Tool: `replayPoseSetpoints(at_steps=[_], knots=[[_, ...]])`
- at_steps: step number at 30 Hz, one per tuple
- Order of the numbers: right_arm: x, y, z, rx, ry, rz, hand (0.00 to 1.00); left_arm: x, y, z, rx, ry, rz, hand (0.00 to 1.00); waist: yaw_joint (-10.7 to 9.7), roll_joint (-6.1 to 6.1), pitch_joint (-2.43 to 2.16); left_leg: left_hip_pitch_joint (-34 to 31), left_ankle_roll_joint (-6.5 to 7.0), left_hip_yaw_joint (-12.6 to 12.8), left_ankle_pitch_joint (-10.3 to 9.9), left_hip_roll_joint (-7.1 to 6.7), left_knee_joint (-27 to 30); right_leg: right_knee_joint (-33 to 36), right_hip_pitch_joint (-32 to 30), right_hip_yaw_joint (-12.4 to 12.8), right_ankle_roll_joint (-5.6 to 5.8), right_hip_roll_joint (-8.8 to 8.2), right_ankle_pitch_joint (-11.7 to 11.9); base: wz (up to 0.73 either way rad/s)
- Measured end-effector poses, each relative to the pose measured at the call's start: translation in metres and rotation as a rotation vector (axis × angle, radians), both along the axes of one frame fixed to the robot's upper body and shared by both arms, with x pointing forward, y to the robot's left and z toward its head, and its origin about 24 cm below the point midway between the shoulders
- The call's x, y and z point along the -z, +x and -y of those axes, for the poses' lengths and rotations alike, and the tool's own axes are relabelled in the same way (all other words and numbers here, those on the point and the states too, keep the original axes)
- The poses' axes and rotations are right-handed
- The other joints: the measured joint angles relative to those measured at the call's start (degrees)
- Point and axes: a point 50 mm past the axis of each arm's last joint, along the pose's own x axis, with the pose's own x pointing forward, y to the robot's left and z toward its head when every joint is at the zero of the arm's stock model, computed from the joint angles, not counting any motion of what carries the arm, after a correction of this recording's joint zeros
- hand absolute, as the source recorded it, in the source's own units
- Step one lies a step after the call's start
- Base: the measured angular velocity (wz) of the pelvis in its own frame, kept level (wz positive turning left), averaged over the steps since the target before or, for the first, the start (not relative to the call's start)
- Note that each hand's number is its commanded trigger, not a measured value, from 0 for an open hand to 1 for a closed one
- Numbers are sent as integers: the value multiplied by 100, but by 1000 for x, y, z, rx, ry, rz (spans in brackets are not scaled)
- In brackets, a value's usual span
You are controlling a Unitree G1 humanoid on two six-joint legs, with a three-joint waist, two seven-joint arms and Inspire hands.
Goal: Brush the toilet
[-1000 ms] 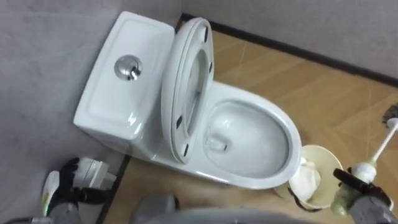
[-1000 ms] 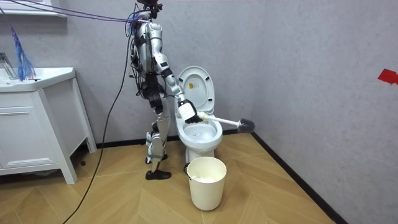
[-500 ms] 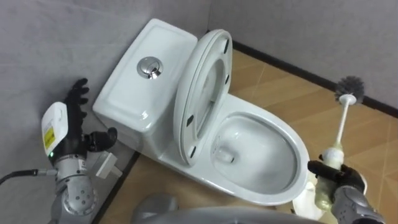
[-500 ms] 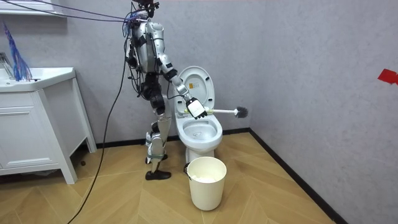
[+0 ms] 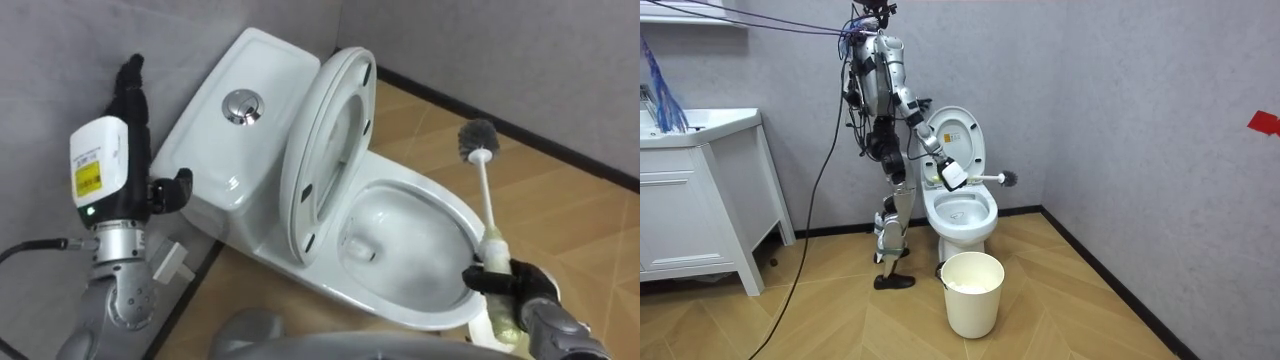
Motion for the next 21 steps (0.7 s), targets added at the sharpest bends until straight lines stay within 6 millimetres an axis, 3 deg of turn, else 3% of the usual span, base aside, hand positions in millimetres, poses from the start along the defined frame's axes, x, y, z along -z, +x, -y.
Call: replayPoseSetpoints(at_steps=[7, 11, 12, 13, 16, 21], knots=[[1, -5, 1, -151, -10, -64, 100, 32, -12, 11, 81, 21, -192, 0, -206, 100, -22, 21, 15, 76, 9, -4, -24, 18, -17, 65, 0, -18, 0, -4], [-1, -8, 10, -233, -42, -103, 100, 44, -18, 9, 104, 34, -275, 0, -214, 152, -15, 15, 36, 95, 38, -14, -64, 30, -59, 82, 0, -40, 0, -3], [-3, -7, 14, -249, -52, -110, 100, 49, -21, 10, 116, 40, -313, 0, -201, 200, -31, 8, 44, 132, 64, -21, -87, 28, -96, 90, 0, -51, 0, 0], [-4, -7, 16, -257, -58, -114, 100, 55, -25, 10, 126, 45, -359, 0, -216, 237, -17, 7, 56, 161, 89, -21, -102, 24, -119, 84, 0, -63, 1, -5], [-4, -1, 13, -311, -62, -133, 100, 66, -31, 8, 140, 68, -472, 0, -276, 225, -27, -70, 49, 202, 163, -19, -187, 33, -282, 124, -7, -77, 0, -6], [-1, -3, 12, -428, -110, -212, 100, 67, -32, 5, 147, 83, -490, 0, -276, 186, -21, -143, 57, 254, 244, -28, -271, 159, -471, 205, -17, -110, 4, -3]])
